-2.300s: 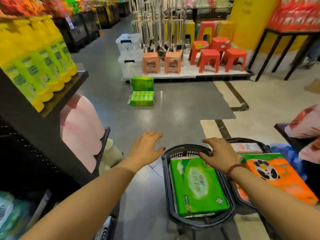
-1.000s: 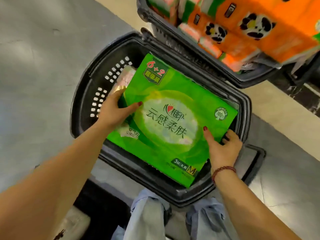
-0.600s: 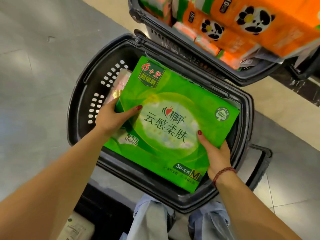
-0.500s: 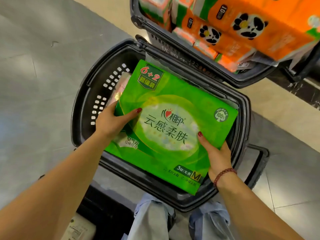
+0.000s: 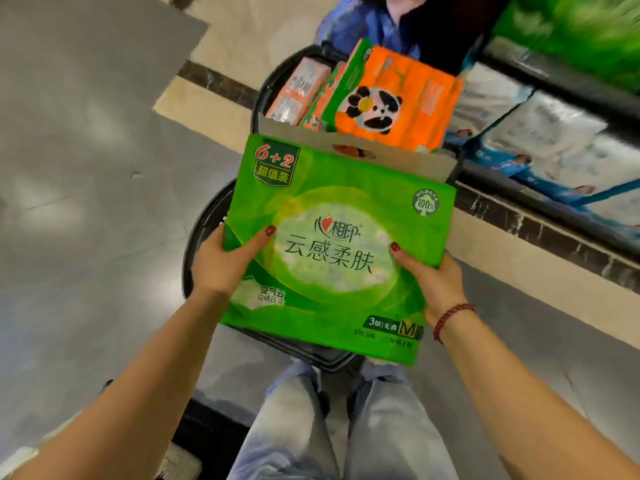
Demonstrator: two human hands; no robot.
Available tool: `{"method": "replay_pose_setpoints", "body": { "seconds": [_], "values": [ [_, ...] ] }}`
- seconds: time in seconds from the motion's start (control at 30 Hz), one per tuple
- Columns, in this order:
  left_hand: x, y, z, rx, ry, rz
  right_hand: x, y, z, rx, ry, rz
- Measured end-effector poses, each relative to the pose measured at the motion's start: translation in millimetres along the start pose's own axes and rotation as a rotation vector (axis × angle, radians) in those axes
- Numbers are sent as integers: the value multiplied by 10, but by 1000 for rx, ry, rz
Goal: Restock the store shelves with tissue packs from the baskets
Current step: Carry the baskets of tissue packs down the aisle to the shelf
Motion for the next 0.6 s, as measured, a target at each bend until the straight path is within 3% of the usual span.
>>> {"method": "replay_pose_setpoints", "body": {
  "seconds": [0.2, 0.6],
  "values": [
    [1079, 581, 226, -7, -12, 154, -940, 377, -731, -9, -29, -143],
    [3004, 1927, 1590, 22, 97, 446, -2669, 492, -2958, -4, -71, -490]
  ]
}}
Point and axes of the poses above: each hand's wrist, its own y-axis away from the middle knuckle, its own z-axis out of the palm, x = y × z, the point moved 8 cm from there along -y, towards the middle knuckle, and after that the axes turned 2 degrees about x, right-handed, at the moved point
